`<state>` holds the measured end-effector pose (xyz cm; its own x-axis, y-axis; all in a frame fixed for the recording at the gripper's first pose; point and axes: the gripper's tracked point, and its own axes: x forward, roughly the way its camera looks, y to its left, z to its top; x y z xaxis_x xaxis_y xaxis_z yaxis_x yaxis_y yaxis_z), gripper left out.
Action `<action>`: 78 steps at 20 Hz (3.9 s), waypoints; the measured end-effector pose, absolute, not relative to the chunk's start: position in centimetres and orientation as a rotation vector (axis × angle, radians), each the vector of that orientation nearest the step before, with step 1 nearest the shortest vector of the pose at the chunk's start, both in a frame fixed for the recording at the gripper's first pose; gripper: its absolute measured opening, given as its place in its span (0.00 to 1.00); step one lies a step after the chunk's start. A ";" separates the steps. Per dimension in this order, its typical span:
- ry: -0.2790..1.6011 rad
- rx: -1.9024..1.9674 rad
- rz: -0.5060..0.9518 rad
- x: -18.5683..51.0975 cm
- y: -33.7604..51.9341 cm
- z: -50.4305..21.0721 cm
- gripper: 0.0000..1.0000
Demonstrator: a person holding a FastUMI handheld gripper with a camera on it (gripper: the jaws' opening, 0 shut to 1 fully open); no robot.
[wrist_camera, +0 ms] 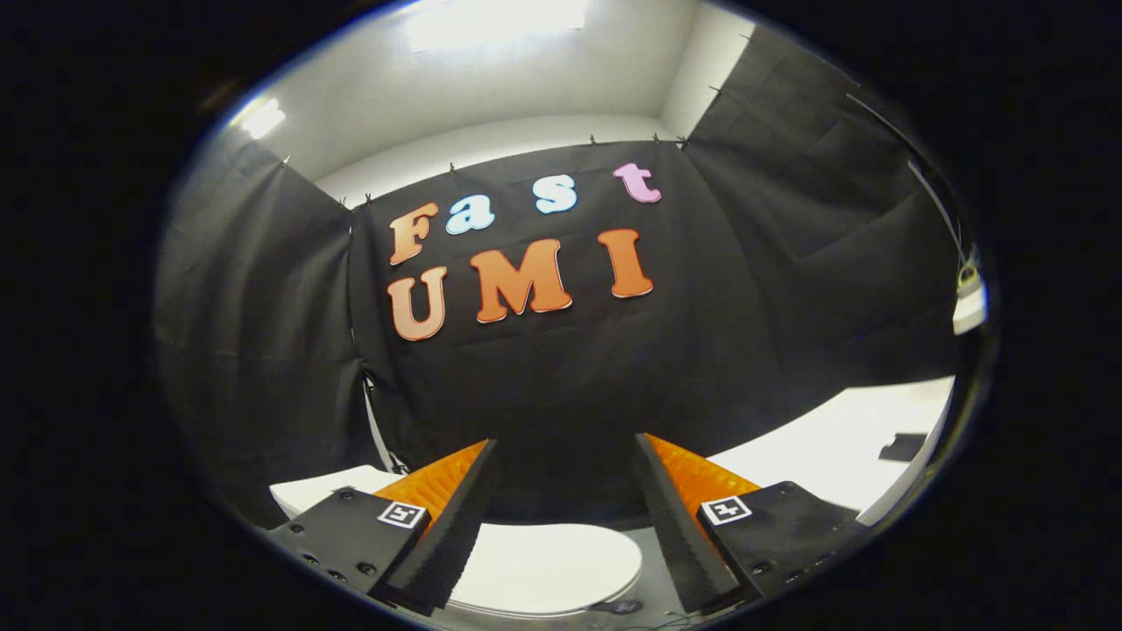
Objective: Open the toilet lid.
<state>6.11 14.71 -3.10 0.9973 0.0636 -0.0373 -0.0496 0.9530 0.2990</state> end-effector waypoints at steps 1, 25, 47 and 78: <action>0.052 0.348 0.055 6.5 15.1 -4.4 0.98; 0.693 0.717 -0.300 4.3 14.1 -37.4 0.97; 0.636 0.809 -0.166 7.7 13.6 -36.8 0.10; 0.254 0.391 0.146 17.7 25.5 -7.4 0.09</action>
